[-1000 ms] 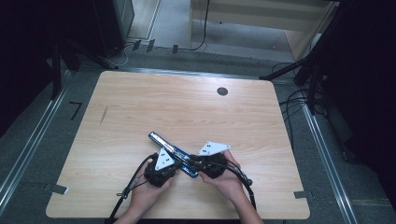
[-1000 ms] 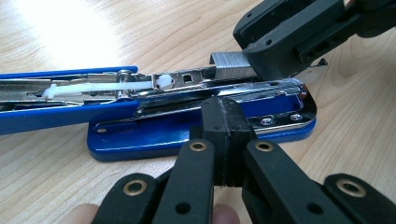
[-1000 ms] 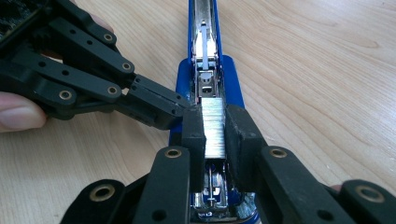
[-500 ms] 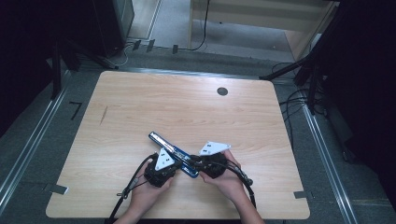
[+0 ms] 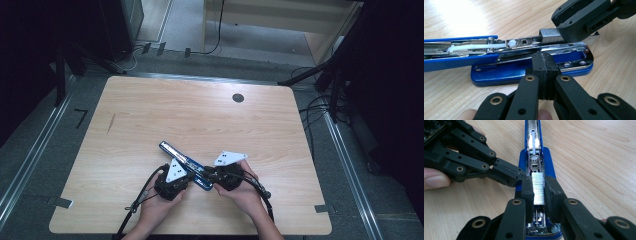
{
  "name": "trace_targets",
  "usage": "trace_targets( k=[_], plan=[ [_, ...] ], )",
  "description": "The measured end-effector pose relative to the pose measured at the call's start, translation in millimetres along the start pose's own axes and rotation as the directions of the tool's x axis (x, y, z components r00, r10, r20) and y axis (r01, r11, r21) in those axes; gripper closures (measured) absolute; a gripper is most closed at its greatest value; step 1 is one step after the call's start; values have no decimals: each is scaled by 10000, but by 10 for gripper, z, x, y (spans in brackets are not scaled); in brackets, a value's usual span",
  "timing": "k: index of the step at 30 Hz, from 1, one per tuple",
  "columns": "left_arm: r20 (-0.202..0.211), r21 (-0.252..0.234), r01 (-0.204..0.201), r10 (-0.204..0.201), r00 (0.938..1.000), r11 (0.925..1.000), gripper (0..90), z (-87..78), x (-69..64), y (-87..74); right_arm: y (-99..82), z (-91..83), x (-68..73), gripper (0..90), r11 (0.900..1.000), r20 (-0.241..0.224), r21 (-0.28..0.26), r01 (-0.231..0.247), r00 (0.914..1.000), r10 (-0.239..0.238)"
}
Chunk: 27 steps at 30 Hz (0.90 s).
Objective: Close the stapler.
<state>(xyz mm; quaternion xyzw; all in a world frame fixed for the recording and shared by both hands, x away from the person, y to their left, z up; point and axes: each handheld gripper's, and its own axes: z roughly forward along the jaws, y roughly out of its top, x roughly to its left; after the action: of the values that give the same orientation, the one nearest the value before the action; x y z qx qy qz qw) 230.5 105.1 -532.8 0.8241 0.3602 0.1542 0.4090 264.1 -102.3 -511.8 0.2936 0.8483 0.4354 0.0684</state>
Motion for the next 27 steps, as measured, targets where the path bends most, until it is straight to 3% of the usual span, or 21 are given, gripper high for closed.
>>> trace_targets(
  k=[27],
  plan=[
    [5, 4, 27, -27, 10000, 10000, 900, -1, 3, 0, 79, 21, 7, 802, 9991, -164, 367, 213, 9997, -207]
  ],
)
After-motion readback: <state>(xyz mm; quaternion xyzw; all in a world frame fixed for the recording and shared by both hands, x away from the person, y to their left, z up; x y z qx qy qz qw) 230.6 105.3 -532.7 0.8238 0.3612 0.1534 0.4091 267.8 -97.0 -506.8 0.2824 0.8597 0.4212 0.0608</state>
